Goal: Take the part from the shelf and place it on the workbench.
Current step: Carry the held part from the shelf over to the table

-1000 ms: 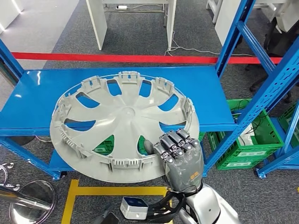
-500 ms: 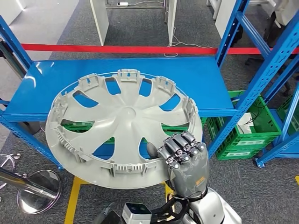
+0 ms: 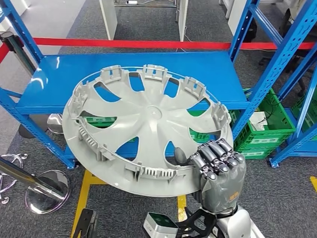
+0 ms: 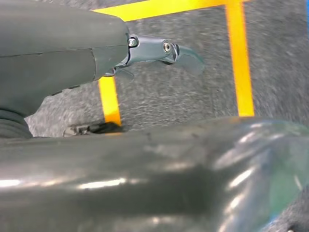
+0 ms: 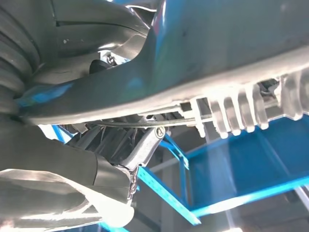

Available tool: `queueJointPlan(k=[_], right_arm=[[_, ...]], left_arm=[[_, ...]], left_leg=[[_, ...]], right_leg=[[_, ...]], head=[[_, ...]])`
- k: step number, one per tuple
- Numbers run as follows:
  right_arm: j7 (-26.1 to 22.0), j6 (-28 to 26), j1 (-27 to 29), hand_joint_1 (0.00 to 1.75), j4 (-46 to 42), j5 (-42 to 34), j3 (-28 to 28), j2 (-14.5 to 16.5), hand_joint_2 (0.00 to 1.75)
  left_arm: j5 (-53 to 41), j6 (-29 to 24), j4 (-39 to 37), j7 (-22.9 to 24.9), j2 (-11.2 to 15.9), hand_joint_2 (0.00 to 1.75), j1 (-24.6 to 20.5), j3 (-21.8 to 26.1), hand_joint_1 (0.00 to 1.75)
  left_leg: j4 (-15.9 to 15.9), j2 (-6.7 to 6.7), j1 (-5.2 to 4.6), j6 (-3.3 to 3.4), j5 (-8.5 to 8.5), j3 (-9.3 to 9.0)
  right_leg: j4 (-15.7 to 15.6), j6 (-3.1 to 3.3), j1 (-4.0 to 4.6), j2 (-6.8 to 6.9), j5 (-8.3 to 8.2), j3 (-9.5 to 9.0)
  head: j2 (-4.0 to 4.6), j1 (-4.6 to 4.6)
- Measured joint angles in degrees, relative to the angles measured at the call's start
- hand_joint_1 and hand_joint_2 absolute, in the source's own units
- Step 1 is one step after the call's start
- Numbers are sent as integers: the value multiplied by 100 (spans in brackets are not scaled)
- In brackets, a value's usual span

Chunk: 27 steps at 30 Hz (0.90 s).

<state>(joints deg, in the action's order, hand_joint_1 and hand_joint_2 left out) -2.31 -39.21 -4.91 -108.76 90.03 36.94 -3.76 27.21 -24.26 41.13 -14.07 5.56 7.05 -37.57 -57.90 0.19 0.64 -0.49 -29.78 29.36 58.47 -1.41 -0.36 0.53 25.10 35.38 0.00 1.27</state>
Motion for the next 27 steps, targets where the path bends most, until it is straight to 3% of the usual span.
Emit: queueJointPlan(k=[1, 2, 4, 5, 6, 7, 8, 9, 11, 12, 14, 16, 17, 19, 21, 22, 23, 25, 27], right_arm=[[-5, 0, 36, 175, -31, 0, -39, -2, 175], [-7, 0, 72, 175, -57, 0, -74, -8, 175], [-7, 0, 132, 175, -105, -1, -136, -28, 175], [-4, 0, 159, 175, -124, -2, -160, -43, 175], [4, 0, 186, 175, -144, -2, -186, -57, 175], [14, 0, 209, 175, -165, -2, -212, -72, 175], [27, 0, 228, 175, -188, -2, -238, -87, 175], [44, 0, 240, 175, -213, -2, -258, -104, 175], [76, 0, 255, 175, -271, -3, -278, -136, 175], [90, -1, 261, 175, -306, -4, -281, -151, 175], [110, -2, 287, 175, -373, -3, -284, -187, 175], [119, -2, 324, 175, -414, -1, -301, -232, 175], [116, -1, 341, 175, -426, -1, -319, -250, 175], [108, 0, 366, 175, -451, 0, -359, -276, 175], [102, 0, 389, 175, -492, 0, -382, -297, 175], [102, 0, 393, 175, -511, 0, -392, -307, 175], [102, 0, 396, 175, -526, 0, -401, -314, 175], [102, 0, 399, 175, -553, 0, -411, -325, 175], [102, 0, 398, 175, -586, 0, -411, -334, 175]], left_arm=[[106, 76, -19, -18, 2, 0, 25, 150, 0], [200, 144, -39, -39, 6, 0, 48, 291, 0], [356, 252, -99, -93, 16, 0, 71, 586, 0], [408, 293, -136, -117, 21, 0, 73, 727, 0], [455, 333, -182, -133, 24, 0, 76, 874, 0], [486, 366, -226, -143, 24, 0, 82, 1003, 0], [509, 396, -268, -145, 24, 0, 89, 1126, 0], [522, 415, -307, -144, 22, 0, 96, 1237, 0], [520, 433, -376, -129, 20, 0, 102, 1413, 0], [511, 436, -410, -113, 20, 0, 106, 1478, 0], [470, 442, -489, -71, 21, 0, 114, 1583, 0], [389, 449, -595, -18, 35, 0, 124, 1660, 0], [347, 452, -645, 11, 41, 0, 132, 1683, 0], [232, 445, -732, 52, 49, 0, 138, 1705, 0], [112, 424, -813, 68, 54, 0, 113, 1729, 0], [61, 415, -853, 78, 56, 0, 93, 1741, 0], [23, 407, -886, 89, 57, 0, 75, 1751, 0], [-19, 396, -935, 105, 61, 0, 44, 1764, 0], [-49, 384, -970, 111, 62, 0, 3, 1772, 0]], left_leg=[[10, -13, -1, 61, 53, 59], [22, -27, 1, 126, 117, 125], [33, -48, -2, 216, 255, 284], [30, -49, -12, 237, 323, 372], [26, -49, -25, 244, 393, 466], [22, -50, -38, 245, 462, 553], [16, -50, -49, 242, 530, 640], [11, -51, -59, 235, 594, 719], [-5, -50, -78, 211, 714, 848], [-10, -50, -86, 188, 778, 897], [11, -55, -85, 129, 915, 955], [49, -55, -68, 59, 983, 990], [-6, -52, -59, 22, 869, 1014], [-464, -45, -33, -45, 325, 1117], [-1223, -45, -11, -95, -179, 1228], [-1494, -45, 0, -113, -247, 1228], [-1590, -45, 14, -128, -199, 1152], [-1144, -44, 45, -146, 49, 722], [-428, -23, 49, -141, 89, 248]], right_leg=[[25, -33, -11, -10, 38, 46], [117, -60, -18, -20, 177, 113], [621, -83, -25, -34, 721, 290], [991, -85, -24, -36, 989, 373], [1327, -83, -23, -36, 1147, 411], [1532, -77, -22, -36, 1167, 387], [1561, -62, -19, -36, 1061, 276], [1392, -39, -14, -36, 889, 72], [627, 31, 16, -33, 684, -545], [193, 57, 29, -31, 712, -845], [-329, 83, 62, -31, 818, -1128], [-406, 109, 57, -25, 744, -1058], [-417, 147, 46, -17, 678, -1007], [-414, 209, 27, 3, 541, -906], [-355, 228, 27, 11, 429, -760], [-311, 223, 25, 14, 383, -662], [-257, 217, 21, 17, 344, -559], [-139, 188, 7, 15, 294, -366], [-35, 133, 15, 13, 253, -206]], head=[[0, 0], [0, -6], [0, -18], [0, -26], [0, -30], [0, -31], [0, -34], [0, -33], [0, -35], [0, -31], [0, -28], [0, -29], [0, -21], [0, -4], [0, 6], [0, 5], [0, 5], [0, 6], [0, 8]])
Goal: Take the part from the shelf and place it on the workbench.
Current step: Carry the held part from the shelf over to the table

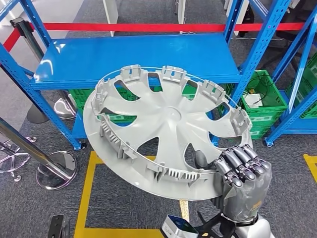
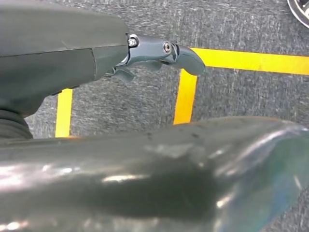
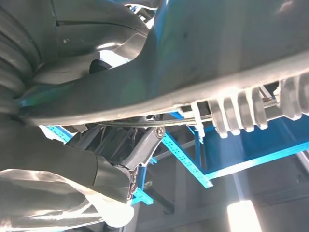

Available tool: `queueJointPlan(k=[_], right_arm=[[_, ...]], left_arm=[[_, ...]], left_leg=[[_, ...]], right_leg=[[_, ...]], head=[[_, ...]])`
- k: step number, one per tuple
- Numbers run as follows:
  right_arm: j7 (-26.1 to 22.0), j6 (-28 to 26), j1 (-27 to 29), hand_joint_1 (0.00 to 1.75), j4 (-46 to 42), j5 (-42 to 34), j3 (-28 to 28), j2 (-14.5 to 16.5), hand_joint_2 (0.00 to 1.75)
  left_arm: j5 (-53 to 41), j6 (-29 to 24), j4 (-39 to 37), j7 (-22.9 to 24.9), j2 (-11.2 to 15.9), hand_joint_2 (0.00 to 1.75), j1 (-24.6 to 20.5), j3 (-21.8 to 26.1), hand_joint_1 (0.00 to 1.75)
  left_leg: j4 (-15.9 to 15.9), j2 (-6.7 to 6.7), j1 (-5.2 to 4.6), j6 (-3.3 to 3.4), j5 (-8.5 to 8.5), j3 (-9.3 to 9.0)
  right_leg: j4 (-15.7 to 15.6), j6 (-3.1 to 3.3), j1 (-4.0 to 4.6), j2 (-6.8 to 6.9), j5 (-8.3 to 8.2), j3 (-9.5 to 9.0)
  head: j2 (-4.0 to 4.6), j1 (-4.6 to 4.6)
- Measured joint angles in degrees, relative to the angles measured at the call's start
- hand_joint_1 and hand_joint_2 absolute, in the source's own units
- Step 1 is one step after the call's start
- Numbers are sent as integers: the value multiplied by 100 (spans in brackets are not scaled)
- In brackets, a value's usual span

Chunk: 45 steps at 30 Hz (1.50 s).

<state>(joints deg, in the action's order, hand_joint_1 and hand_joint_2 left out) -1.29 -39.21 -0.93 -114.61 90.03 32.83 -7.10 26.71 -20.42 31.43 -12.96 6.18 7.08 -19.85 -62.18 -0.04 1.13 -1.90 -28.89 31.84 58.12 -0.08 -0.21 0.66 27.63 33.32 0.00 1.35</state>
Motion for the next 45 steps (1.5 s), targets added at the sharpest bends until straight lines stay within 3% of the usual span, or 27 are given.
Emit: queueJointPlan(k=[2, 4, 5, 7, 9, 10, 12, 14, 16, 18, 20, 21, 24, 25, 27, 28, 29, 31, 33, 35, 36, 39, 40, 41, 42, 43, 45], right_arm=[[-1, 0, -7, 175, -27, -1, 0, -8, 175], [6, 0, -8, 175, -45, -3, 2, -15, 175], [14, 0, -5, 175, -52, -4, 4, -17, 175], [23, 0, 0, 175, -64, -3, 10, -23, 175], [6, 0, 21, 175, -68, -2, 21, -26, 175], [-10, 0, 41, 175, -69, -2, 25, -26, 175], [-48, 0, 91, 175, -80, -2, 28, -26, 175], [-100, 0, 126, 175, -110, -3, 29, -26, 175], [-169, -1, 135, 175, -155, -2, 30, -26, 175], [-223, -2, 145, 175, -196, 1, 30, -26, 175], [-238, -1, 154, 175, -213, 1, 29, -26, 175], [-240, -1, 156, 175, -215, 1, 29, -26, 175], [-232, 0, 160, 175, -219, 2, 30, -26, 175], [-225, 0, 156, 175, -219, 3, 31, -26, 175], [-198, 0, 130, 175, -218, 3, 40, -26, 175], [-180, 0, 113, 175, -217, 2, 50, -26, 175], [-158, 0, 98, 175, -217, -1, 65, -26, 175], [-122, 0, 81, 175, -217, -9, 102, -26, 175], [-104, 0, 63, 175, -214, -10, 144, -26, 175], [-89, 0, 46, 175, -204, -2, 183, -26, 175], [-82, 0, 40, 175, -199, 2, 199, -26, 175], [-70, 0, 30, 175, -182, 4, 233, -26, 175], [-68, 0, 28, 175, -172, 2, 240, -26, 175], [-67, 0, 26, 175, -160, 1, 247, -26, 175], [-66, 0, 25, 175, -151, 0, 253, -27, 175], [-64, 0, 23, 175, -146, 0, 259, -27, 175], [-61, 0, 12, 175, -144, 0, 274, -28, 175]], left_arm=[[-79, -27, -41, 3, -3, 0, -35, 7, 0], [-211, -56, -81, 3, -12, 0, -50, 12, 0], [-281, -63, -91, 7, -22, 0, -63, 14, 0], [-416, -75, -98, 24, -44, 0, -97, 17, 0], [-555, -91, -98, 65, -65, 0, -124, 20, 0], [-629, -100, -98, 95, -76, 0, -130, 20, 0], [-764, -123, -98, 147, -96, 0, -129, 20, 0], [-878, -143, -98, 185, -115, 0, -127, 20, 0], [-966, -156, -94, 215, -134, 0, -119, 21, 0], [-1013, -165, -92, 233, -140, 0, -104, 23, 0], [-1034, -168, -92, 240, -135, 0, -82, 25, 0], [-1041, -169, -92, 244, -134, 0, -69, 25, 0], [-1098, -182, -88, 256, -124, 0, -47, 35, 0], [-1129, -193, -83, 258, -119, 0, -46, 44, 0], [-1193, -211, -69, 260, -117, 0, -45, 77, 0], [-1239, -216, -62, 261, -117, 0, -46, 103, 0], [-1302, -220, -57, 264, -117, 0, -50, 128, 0], [-1485, -235, -52, 269, -115, 0, -59, 156, 0], [-1680, -266, -53, 269, -115, 0, -57, 155, 0], [-1809, -288, -56, 268, -117, 0, -43, 154, 0], [-1845, -293, -58, 268, -117, 0, -42, 154, 0], [-1891, -305, -59, 268, -118, 0, -43, 154, 0], [-1895, -305, -59, 268, -118, 0, -42, 154, 0], [-1896, -305, -59, 268, -119, 0, -41, 154, 0], [-1897, -305, -60, 268, -119, 0, -40, 154, 0], [-1897, -305, -61, 268, -122, 0, -40, 154, 0], [-1898, -305, -61, 268, -131, 0, -41, 154, 0]], left_leg=[[320, 27, -22, 49, -80, -135], [368, 24, -30, 150, -22, -70], [378, 14, -30, 210, 24, -29], [398, -4, -27, 318, 123, 68], [392, -10, -52, 367, 221, 186], [388, -12, -66, 373, 271, 251], [377, -15, -94, 376, 369, 379], [370, -14, -114, 365, 464, 483], [370, -13, -132, 328, 569, 554], [403, -17, -127, 268, 698, 590], [410, -14, -116, 202, 695, 625], [315, -9, -112, 172, 532, 657], [-586, -3, -80, 88, -361, 798], [-928, -3, -70, 66, -511, 816], [-1205, -3, -52, 40, -366, 679], [-1065, -3, -44, 37, -192, 491], [-754, -2, -38, 43, -86, 216], [56, 6, -50, 84, -166, -358], [475, 15, -88, 142, -277, -564], [517, 3, -97, 226, -161, -450], [532, -9, -92, 280, -85, -375], [545, -34, -82, 385, 167, -91], [542, -36, -85, 388, 251, 9], [538, -37, -88, 383, 336, 114], [533, -39, -91, 375, 419, 219], [529, -41, -91, 361, 503, 322], [512, -40, -98, 323, 659, 501]], right_leg=[[45, -69, 14, 1, -68, 100], [55, -136, 3, -2, -115, 158], [104, -165, -6, -8, -36, 211], [497, -203, -19, -28, 381, 363], [1216, -213, -18, -41, 861, 539], [1499, -210, -17, -42, 962, 568], [1529, -179, -7, -43, 811, 376], [840, -103, 18, -44, 519, -155], [50, -38, 51, -47, 478, -686], [-261, -27, 77, -53, 495, -834], [-295, 6, 54, -40, 373, -733], [-309, 42, 38, -28, 301, -675], [-280, 114, 27, -7, 92, -443], [-249, 112, 28, -4, 27, -342], [-158, 98, 26, 1, -86, -103], [-100, 84, 24, 1, -133, 20], [-39, 62, 22, 1, -175, 129], [49, 3, 30, 5, -257, 276], [51, -60, 24, 15, -375, 334], [31, -119, 4, 7, -429, 397], [104, -147, -2, -5, -295, 457], [922, -207, -14, -38, 580, 689], [1274, -217, -16, -41, 754, 726], [1536, -224, -16, -43, 779, 704], [1645, -224, -17, -43, 666, 616], [1561, -218, -16, -43, 475, 432], [866, -189, -10, -44, 263, -211]], head=[[0, -2], [0, -3], [0, -6], [0, -16], [0, -22], [0, -24], [0, -24], [0, -23], [0, -20], [0, -20], [0, -23], [0, -15], [0, 4], [0, 4], [0, 4], [0, 5], [0, 6], [0, 0], [0, -2], [0, 0], [0, -10], [0, -49], [0, -54], [0, -57], [0, -60], [0, -60], [0, -62]])
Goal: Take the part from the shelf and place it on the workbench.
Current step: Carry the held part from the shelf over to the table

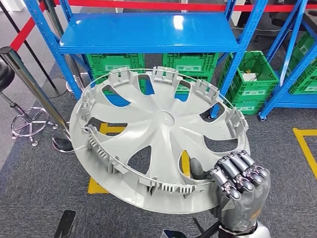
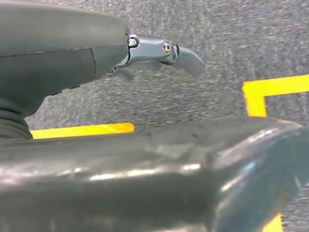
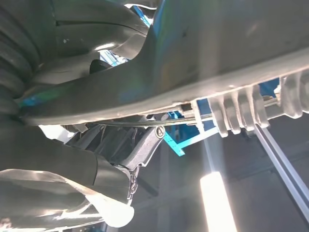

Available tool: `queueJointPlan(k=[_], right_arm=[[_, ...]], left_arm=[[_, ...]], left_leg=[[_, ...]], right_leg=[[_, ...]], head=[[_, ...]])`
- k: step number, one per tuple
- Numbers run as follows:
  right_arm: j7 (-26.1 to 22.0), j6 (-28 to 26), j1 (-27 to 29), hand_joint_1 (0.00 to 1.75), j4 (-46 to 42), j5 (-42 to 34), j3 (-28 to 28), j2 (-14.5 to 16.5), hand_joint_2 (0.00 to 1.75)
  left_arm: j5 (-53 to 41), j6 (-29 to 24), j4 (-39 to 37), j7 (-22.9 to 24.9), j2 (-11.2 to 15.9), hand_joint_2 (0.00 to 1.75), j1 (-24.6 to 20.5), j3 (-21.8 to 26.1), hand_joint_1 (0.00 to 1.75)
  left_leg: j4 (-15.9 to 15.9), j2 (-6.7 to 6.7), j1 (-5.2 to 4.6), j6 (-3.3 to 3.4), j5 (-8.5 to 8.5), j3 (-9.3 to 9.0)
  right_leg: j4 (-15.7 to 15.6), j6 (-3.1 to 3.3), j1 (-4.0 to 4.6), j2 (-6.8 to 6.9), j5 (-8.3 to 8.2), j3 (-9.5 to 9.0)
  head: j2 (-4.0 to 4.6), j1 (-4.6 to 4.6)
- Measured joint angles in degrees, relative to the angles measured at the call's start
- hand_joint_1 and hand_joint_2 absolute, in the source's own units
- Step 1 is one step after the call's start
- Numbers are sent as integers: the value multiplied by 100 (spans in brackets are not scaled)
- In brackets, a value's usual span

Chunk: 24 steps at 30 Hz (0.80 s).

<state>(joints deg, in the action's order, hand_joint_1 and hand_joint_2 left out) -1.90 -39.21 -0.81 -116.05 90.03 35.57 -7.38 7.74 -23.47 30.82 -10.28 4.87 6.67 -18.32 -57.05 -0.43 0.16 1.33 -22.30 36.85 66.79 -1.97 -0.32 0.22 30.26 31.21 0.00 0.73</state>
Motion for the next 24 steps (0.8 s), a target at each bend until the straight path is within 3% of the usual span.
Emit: queueJointPlan(k=[2, 3, 6, 10, 11, 13, 14, 15, 16, 17, 19, 20, 22, 24], right_arm=[[0, 0, -17, 175, -1, 1, 16, 1, 175], [0, 0, -22, 175, -2, 2, 22, 1, 175], [-15, 0, -21, 175, 3, 4, 29, 0, 175], [-26, 0, -29, 175, 7, 4, 30, 0, 175], [-36, 1, -41, 175, 17, 4, 32, 1, 175], [-61, 2, -114, 175, 85, 5, 64, 8, 175], [-72, 2, -157, 175, 126, 6, 86, 14, 175], [-75, 2, -197, 175, 163, 7, 108, 21, 175], [-77, 2, -218, 175, 183, 7, 121, 27, 175], [-78, 2, -235, 175, 197, 7, 132, 34, 175], [-79, 2, -268, 175, 214, 6, 149, 48, 175], [-79, 2, -288, 175, 220, 5, 156, 54, 175], [-84, 2, -317, 175, 232, 5, 168, 60, 175], [-99, 2, -326, 175, 245, 5, 178, 63, 175]], left_arm=[[-2, -3, 0, -1, -7, 0, 0, 0, 0], [-3, -5, 0, -2, -8, 0, 2, 0, 0], [-17, -11, -2, -2, -7, 0, 20, 0, 0], [-32, -10, -4, -2, -7, 0, 24, 0, 0], [-58, -2, -4, 1, -7, 0, 28, 1, 0], [-224, 41, -5, 31, 15, 0, 15, 4, 0], [-318, 63, -5, 48, 28, 0, 4, 5, 0], [-396, 78, -5, 63, 40, 0, -13, 6, 0], [-434, 81, -5, 68, 43, 0, -23, 7, 0], [-462, 88, -5, 70, 46, 0, -35, 7, 0], [-507, 106, -7, 70, 50, 0, -60, 7, 0], [-521, 122, -8, 71, 49, 0, -74, 7, 0], [-534, 161, -16, 77, 42, 0, -86, 7, 0], [-550, 197, -34, 83, 32, 0, -96, 8, 0]], left_leg=[[-13, 1, -9, -54, 148, 106], [-6, 1, -7, -87, 218, 133], [42, 4, 7, -176, 387, 167], [32, 8, 17, -195, 368, 186], [-104, 11, 28, -210, 138, 217], [-1030, 17, 44, -263, -567, 291], [-1473, 17, 47, -284, -795, 272], [-1710, 18, 47, -289, -784, 161], [-1515, 20, 47, -276, -621, -58], [-1163, 25, 44, -256, -581, -342], [-379, 39, 24, -205, -762, -855], [-143, 44, 6, -172, -866, -970], [-6, 39, -10, -94, -853, -952], [20, 23, 1, -3, -733, -857]], right_leg=[[-906, 38, 16, -7, 166, -631], [-1161, 57, 31, -12, 253, -774], [-1261, 130, 42, -8, 200, -712], [-1270, 161, 17, 10, 148, -680], [-1261, 193, 14, 19, 100, -629], [-1182, 255, 27, 46, -119, -346], [-1124, 277, 35, 50, -245, -156], [-1054, 269, 39, 55, -348, 25], [-992, 255, 39, 55, -402, 155], [-930, 234, 41, 55, -445, 268], [-841, 178, 50, 64, -519, 410], [-826, 146, 49, 71, -566, 453], [-829, 76, 34, 76, -647, 510], [-673, 12, 17, 46, -488, 633]], head=[[0, 6], [0, 6], [0, 7], [0, 4], [0, 16], [0, 37], [0, 50], [0, 50], [0, 50], [0, 51], [0, 45], [0, 43], [0, 44], [0, 34]])
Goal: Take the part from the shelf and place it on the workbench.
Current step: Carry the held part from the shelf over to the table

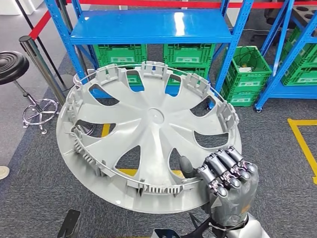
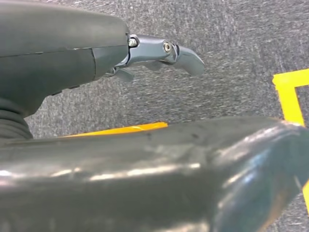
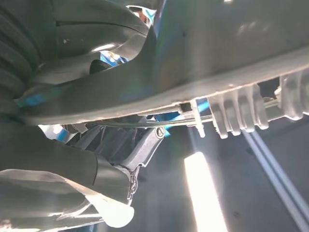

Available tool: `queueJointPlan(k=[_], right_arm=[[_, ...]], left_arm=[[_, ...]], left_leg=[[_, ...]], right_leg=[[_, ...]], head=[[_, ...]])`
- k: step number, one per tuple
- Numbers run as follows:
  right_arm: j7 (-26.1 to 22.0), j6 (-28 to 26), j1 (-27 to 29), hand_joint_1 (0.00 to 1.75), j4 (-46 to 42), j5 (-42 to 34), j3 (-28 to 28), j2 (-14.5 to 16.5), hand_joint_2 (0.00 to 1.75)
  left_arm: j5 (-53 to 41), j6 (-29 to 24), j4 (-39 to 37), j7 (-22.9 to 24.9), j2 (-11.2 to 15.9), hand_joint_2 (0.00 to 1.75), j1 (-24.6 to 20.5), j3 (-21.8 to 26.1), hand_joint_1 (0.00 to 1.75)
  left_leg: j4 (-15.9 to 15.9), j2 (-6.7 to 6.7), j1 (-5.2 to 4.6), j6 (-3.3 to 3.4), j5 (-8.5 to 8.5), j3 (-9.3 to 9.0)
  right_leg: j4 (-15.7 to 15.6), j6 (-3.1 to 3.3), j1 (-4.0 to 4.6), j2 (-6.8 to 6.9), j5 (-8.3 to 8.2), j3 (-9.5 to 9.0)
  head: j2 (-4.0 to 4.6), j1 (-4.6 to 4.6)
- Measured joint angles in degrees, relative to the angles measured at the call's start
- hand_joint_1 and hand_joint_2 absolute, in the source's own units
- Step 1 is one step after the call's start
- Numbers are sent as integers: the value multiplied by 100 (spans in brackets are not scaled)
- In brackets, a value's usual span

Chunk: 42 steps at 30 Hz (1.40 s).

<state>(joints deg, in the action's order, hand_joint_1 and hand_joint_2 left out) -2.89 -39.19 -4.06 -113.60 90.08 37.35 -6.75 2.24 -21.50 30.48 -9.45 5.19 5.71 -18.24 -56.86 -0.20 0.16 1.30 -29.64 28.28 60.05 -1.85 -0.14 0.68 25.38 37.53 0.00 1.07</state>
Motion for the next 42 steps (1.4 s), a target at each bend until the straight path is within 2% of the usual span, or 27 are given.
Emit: queueJointPlan(k=[1, 3, 4, 5, 6, 9, 10, 11, 13, 14, 15, 16, 18, 19, 20, 21, 22, 24, 25, 26, 29, 34, 42], right_arm=[[-9, 0, -1, 175, 11, -1, 6, 0, 175], [-16, 0, -3, 175, 45, -4, 18, 0, 175], [-16, 0, -2, 175, 64, -5, 21, 0, 175], [-15, 0, -1, 175, 85, -6, 22, 0, 175], [-14, 0, -1, 175, 105, -6, 22, 0, 175], [-13, 0, -9, 175, 137, -5, 23, 0, 175], [-13, -1, -13, 175, 140, -5, 24, 0, 175], [-13, -1, -16, 175, 144, -5, 25, 0, 175], [-11, -2, -14, 175, 152, -5, 26, 1, 175], [-10, -2, -14, 175, 156, -5, 26, 2, 175], [-8, -2, -16, 175, 160, -5, 26, 4, 175], [-8, -2, -17, 175, 165, -4, 26, 9, 175], [-8, -2, -18, 175, 175, -3, 26, 17, 175], [-9, -2, -15, 175, 180, -3, 26, 19, 175], [-10, -1, -13, 175, 185, -3, 26, 20, 175], [-10, -1, -10, 175, 190, -3, 26, 20, 175], [-10, 0, -7, 175, 194, -3, 26, 20, 175], [-10, 0, -8, 175, 199, -3, 26, 27, 175], [-10, 0, -11, 175, 201, -2, 26, 32, 175], [-10, 0, -13, 175, 201, -2, 26, 36, 175], [-12, -1, -14, 175, 208, -3, 28, 37, 175], [-13, -2, -14, 175, 215, -3, 33, 37, 175], [-65, -2, -16, 175, 220, -5, 33, 37, 175]], left_arm=[[-16, 16, -15, -1, -8, 0, -12, 1, 0], [-54, 48, -57, -10, -22, 0, -37, 3, 0], [-72, 58, -84, -17, -31, 0, -44, 4, 0], [-89, 63, -110, -25, -38, 0, -47, 6, 0], [-105, 65, -135, -33, -45, 0, -49, 7, 0], [-132, 67, -184, -44, -73, 0, -69, 10, 0], [-138, 67, -196, -44, -79, 0, -78, 12, 0], [-142, 67, -208, -45, -83, 0, -86, 14, 0], [-148, 67, -229, -45, -85, 0, -95, 18, 0], [-148, 67, -237, -46, -89, 0, -94, 18, 0], [-149, 67, -243, -46, -92, 0, -94, 19, 0], [-149, 67, -251, -48, -94, 0, -95, 21, 0], [-149, 67, -271, -49, -92, 0, -95, 24, 0], [-149, 67, -281, -49, -92, 0, -95, 25, 0], [-149, 67, -290, -48, -93, 0, -94, 25, 0], [-149, 67, -296, -49, -95, 0, -94, 26, 0], [-149, 67, -301, -49, -96, 0, -95, 26, 0], [-149, 67, -307, -50, -91, 0, -100, 30, 0], [-149, 67, -309, -51, -89, 0, -104, 32, 0], [-149, 67, -312, -53, -90, 0, -105, 36, 0], [-149, 69, -321, -56, -96, 0, -98, 40, 0], [-149, 69, -327, -56, -99, 0, -105, 42, 0], [-169, 67, -343, -58, -101, 0, -108, 89, 0]], left_leg=[[7, -9, 7, 33, 65, 64], [0, -14, 1, 63, 191, 222], [-4, -14, -1, 61, 254, 305], [-8, -14, -3, 54, 311, 380], [-10, -14, -3, 44, 362, 442], [-30, -13, -11, -13, 477, 553], [-41, -12, -17, -43, 511, 580], [-51, -12, -22, -77, 545, 604], [-53, -12, -21, -141, 603, 640], [-89, -9, -15, -172, 573, 661], [-195, -6, -9, -199, 479, 707], [-435, -3, -2, -227, 300, 801], [-1187, -1, 16, -280, -154, 1073], [-1526, -1, 21, -296, -313, 1179], [-1673, -1, 23, -301, -356, 1192], [-1614, -1, 23, -297, -301, 1107], [-1328, -1, 22, -284, -160, 915], [-532, 3, 13, -235, 89, 447], [-245, 5, 4, -203, 151, 294], [-93, 7, -2, -184, 162, 230], [-64, 7, -18, -162, 185, 263], [-69, 7, -39, -113, 216, 294], [-74, 7, -54, -83, 236, 319]], right_leg=[[251, -23, -7, -19, 212, 110], [984, -57, -10, -39, 700, 354], [1272, -64, -11, -42, 850, 409], [1370, -66, -11, -42, 893, 363], [1230, -62, -11, -42, 834, 191], [32, -4, -4, -41, 519, -670], [-238, 25, 4, -42, 477, -840], [-363, 58, 14, -44, 472, -906], [-370, 122, 16, -46, 416, -867], [-380, 159, 7, -41, 379, -852], [-395, 197, -4, -33, 341, -836], [-409, 231, -14, -25, 302, -813], [-399, 270, -6, -18, 244, -747], [-389, 274, 0, -19, 219, -704], [-375, 272, 4, -21, 198, -663], [-357, 266, 6, -23, 181, -626], [-336, 259, 8, -26, 169, -595], [-284, 235, 23, -29, 158, -543], [-260, 216, 34, -29, 151, -515], [-236, 215, 47, -31, 149, -485], [-213, 221, 52, -35, 129, -434], [-258, 152, 29, -36, 70, -425], [-266, 115, 10, -35, 40, -400]], head=[[0, -9], [0, -22], [0, -22], [0, -21], [0, -22], [0, -22], [0, -20], [0, -19], [0, -17], [0, -16], [0, -11], [0, -8], [0, 1], [0, 1], [0, 1], [0, 1], [0, 1], [0, 2], [0, -1], [0, -3], [0, -8], [0, -9], [0, -6]])
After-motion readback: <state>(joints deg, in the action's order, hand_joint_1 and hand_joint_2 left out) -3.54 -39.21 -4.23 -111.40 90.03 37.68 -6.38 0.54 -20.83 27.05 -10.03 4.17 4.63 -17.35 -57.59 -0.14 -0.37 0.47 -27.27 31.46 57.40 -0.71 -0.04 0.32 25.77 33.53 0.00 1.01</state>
